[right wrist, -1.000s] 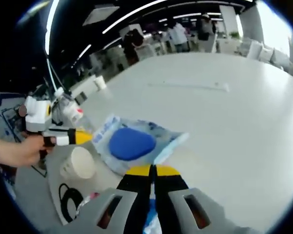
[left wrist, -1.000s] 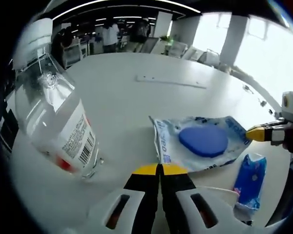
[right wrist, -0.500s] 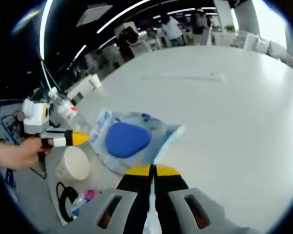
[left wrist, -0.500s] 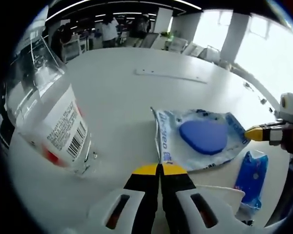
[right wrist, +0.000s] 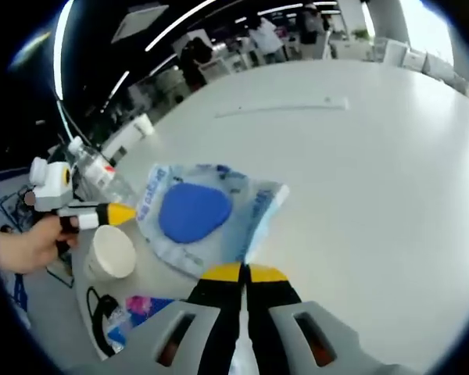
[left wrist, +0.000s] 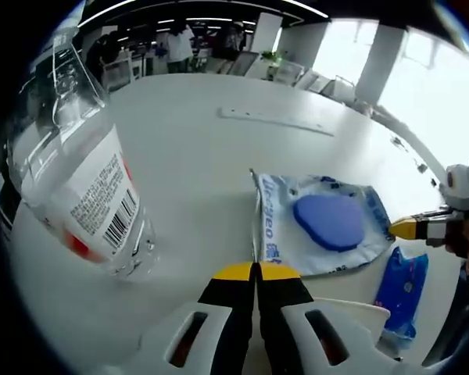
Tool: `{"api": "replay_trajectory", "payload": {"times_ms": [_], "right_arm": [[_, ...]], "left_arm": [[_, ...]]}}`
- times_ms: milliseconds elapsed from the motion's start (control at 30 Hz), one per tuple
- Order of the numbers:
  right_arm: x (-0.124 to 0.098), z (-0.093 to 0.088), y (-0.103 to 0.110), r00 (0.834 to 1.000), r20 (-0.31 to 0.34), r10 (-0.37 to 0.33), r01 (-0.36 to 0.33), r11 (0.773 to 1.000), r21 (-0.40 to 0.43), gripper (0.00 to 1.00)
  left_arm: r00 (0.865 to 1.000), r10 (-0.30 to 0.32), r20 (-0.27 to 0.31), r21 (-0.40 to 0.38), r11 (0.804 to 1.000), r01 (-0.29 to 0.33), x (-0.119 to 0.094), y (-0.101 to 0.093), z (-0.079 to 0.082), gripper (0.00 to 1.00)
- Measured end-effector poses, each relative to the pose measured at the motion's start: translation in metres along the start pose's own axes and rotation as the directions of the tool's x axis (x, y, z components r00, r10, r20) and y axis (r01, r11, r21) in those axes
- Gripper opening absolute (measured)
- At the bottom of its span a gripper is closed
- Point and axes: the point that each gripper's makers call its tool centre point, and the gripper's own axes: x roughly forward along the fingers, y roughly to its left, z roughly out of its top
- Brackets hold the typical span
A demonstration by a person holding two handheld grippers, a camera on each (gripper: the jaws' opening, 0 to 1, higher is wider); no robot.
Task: Arrange the tabletop items into an orderly group along one side of the table until the central work area is clear of visible clutter.
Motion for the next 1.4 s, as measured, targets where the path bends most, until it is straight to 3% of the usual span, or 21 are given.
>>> {"api": "replay_trajectory", "payload": {"times_ms": [267,533,1133,1267,1333,1400], "right_arm": [[0.0003,-0.0008,-0.0015,1.000,-0.002,0.006,-0.006,1.000,0.002,0.00],[0.0010,-0.0014,-0.0012,1.000,-0.006,0.004,-0.004,1.000,-0.011,0.00],[0.0013,-0.0020,-0.0011,1.000,0.000,0.002,-0.002,1.000,0.005,0.00],[0.0012,-0.0025,-0.0023,1.000,-0.005,0.028,-0.028,0.999,0.034,0.00],[0.0011,-0.0023,-0.0006,1.000,-0.007,0.028,-0.028,0.999,0.016,0.00],[0.0010,-0.0018,0.0001,1.000,-0.011,0.003,-0.004,0.998,-0.055,0.00]], "left_arm": [[1.000,0.011,-0.009,-0.022,1.000,-0.011,0.0030,0.0050,-0.0034,0.00],[1.000,0.012,-0.023,0.014,1.000,-0.011,0.0058,0.0063,-0.0058,0.00],[1.000,0.010,-0.006,-0.017,1.000,-0.010,0.0050,0.0052,-0.0055,0.00],[1.000,-0.001,-0.001,-0.030,1.000,0.001,0.0051,0.0062,-0.0057,0.00],[1.000,-0.007,0.004,-0.049,0.999,0.007,0.0047,0.0067,-0.0056,0.00],[1.000,-0.006,0.000,-0.060,0.998,0.006,0.0045,0.0057,-0.0054,0.00]]}}
